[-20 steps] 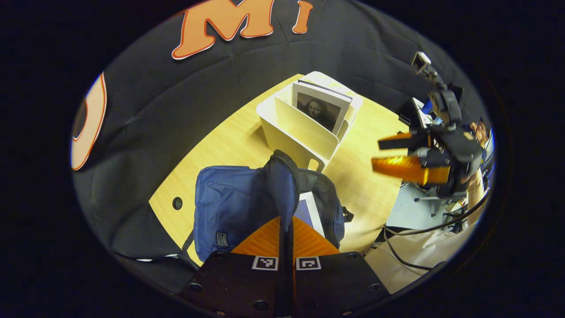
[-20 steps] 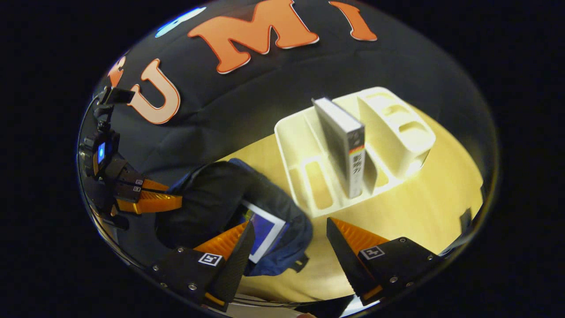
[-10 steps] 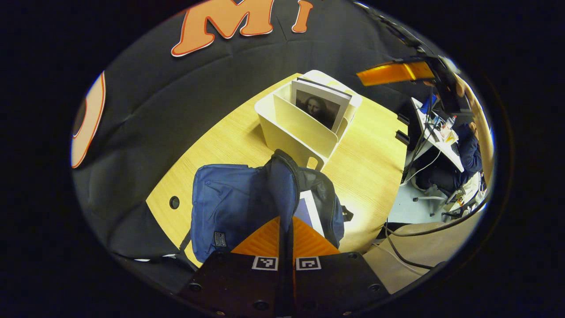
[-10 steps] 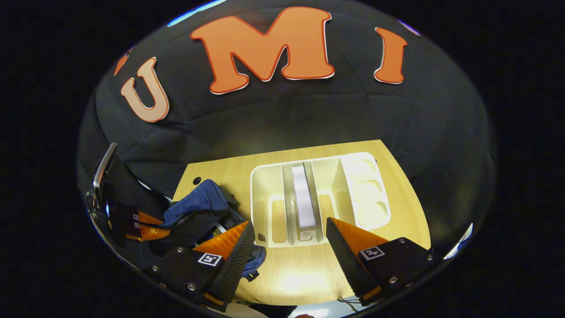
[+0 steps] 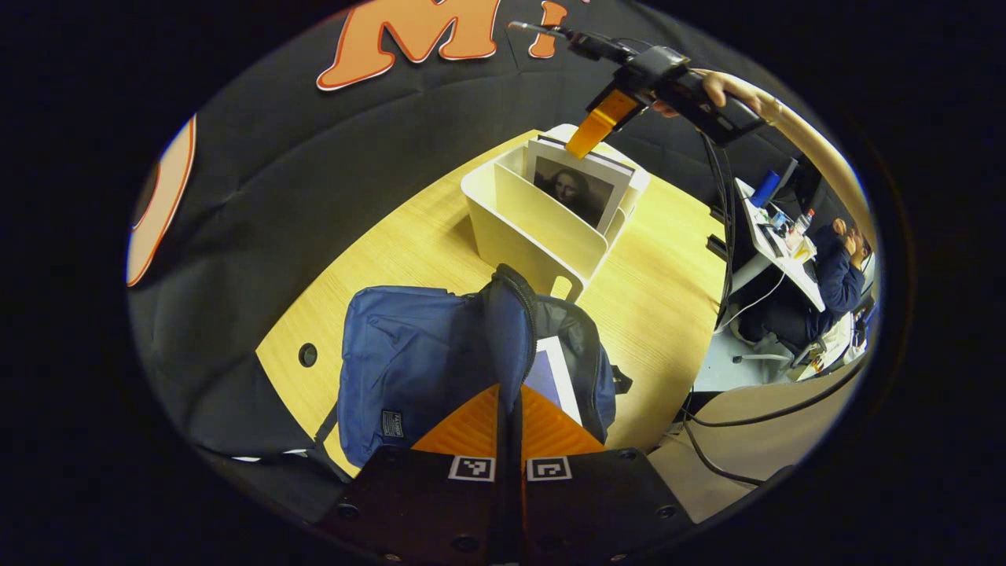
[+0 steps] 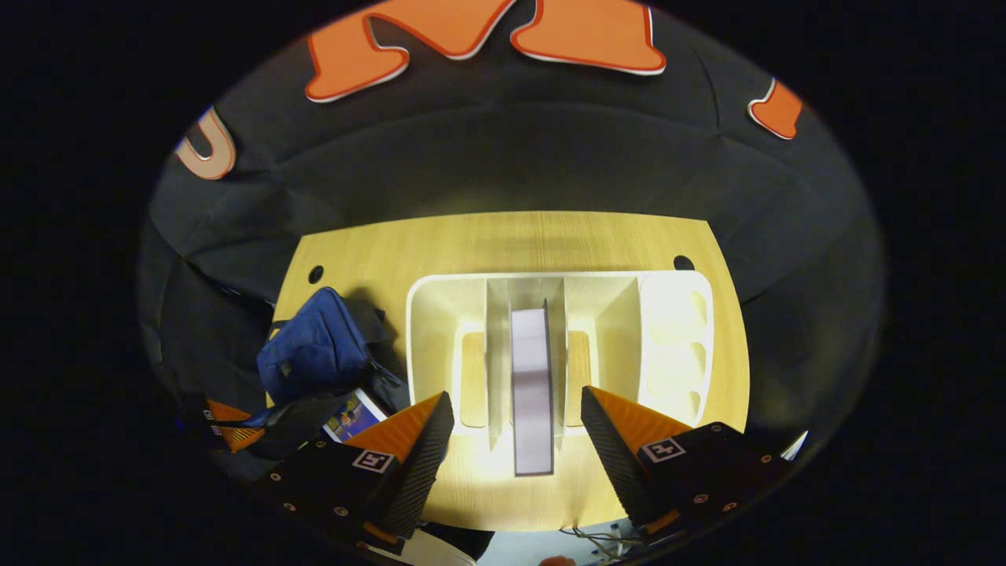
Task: Open the schoolbag, grab two books from the bookshelf and put them into the schoolbag.
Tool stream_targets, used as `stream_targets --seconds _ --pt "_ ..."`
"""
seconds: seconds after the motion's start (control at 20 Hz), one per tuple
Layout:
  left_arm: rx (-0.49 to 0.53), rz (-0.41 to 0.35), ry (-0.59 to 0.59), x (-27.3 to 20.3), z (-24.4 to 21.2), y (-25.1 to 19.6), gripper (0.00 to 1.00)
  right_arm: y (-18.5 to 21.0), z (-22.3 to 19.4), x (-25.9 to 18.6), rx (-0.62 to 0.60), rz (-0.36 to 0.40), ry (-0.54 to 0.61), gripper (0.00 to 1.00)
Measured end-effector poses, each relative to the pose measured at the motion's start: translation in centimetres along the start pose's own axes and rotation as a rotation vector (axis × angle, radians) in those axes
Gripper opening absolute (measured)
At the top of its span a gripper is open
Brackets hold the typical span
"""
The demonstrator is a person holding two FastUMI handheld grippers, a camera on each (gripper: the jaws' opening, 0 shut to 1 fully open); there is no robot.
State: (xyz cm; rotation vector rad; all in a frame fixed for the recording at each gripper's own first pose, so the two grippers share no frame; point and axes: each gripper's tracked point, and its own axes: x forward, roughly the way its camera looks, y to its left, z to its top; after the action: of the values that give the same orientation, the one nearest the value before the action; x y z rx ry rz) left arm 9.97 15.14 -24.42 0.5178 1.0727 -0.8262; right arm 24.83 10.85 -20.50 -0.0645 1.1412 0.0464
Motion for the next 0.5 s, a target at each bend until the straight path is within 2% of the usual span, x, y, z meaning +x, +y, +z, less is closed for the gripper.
stream_targets --seconds 0.3,0.35,0.5 --pt "-0.018 -0.015 0.005 0.4 -0.3 0.1 0.0 0.1 -1.2 2.9 -0.049 -0.016 0.133 0.97" --pt "-0.022 -0.018 0.006 0.6 -0.3 0.0 0.01 0.3 -1.6 3.3 -0.064 -0.013 0.148 0.89" --pt "-0.024 -0.018 0.004 0.5 -0.4 0.0 0.01 0.4 -1.9 3.0 -0.083 -0.013 0.172 0.36"
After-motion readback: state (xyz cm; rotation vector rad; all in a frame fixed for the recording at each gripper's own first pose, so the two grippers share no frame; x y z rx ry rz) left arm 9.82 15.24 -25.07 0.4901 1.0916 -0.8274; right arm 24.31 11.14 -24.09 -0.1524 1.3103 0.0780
